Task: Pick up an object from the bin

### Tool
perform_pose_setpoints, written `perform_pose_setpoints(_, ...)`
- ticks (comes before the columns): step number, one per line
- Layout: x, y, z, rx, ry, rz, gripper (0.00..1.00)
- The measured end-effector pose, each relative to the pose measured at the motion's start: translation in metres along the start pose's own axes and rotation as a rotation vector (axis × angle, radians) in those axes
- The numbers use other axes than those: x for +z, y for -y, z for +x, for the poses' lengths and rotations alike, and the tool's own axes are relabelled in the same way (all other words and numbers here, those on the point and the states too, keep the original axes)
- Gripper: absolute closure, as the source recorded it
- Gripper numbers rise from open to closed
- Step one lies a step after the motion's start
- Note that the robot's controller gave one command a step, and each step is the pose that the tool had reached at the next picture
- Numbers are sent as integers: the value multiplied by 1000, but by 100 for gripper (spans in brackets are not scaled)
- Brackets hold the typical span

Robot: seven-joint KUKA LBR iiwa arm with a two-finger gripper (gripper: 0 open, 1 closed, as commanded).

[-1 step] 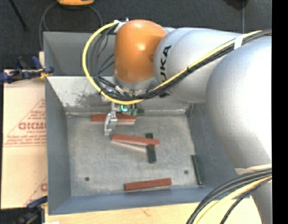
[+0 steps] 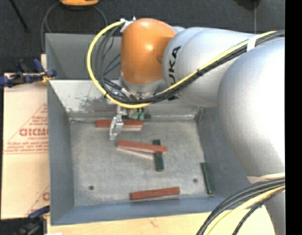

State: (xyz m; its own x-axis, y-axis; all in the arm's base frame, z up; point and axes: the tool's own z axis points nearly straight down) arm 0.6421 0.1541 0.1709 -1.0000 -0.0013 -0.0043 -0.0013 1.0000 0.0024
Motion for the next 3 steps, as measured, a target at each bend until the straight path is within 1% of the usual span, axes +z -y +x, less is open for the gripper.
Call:
perform_pose_setpoints(1,90,56,40,-52,5,-3,100)
perform_pose_setpoints(2,90,56,40,-51,5,-3,100)
perform_pose_setpoints(3,-52,23,49,-102,3,1,100)
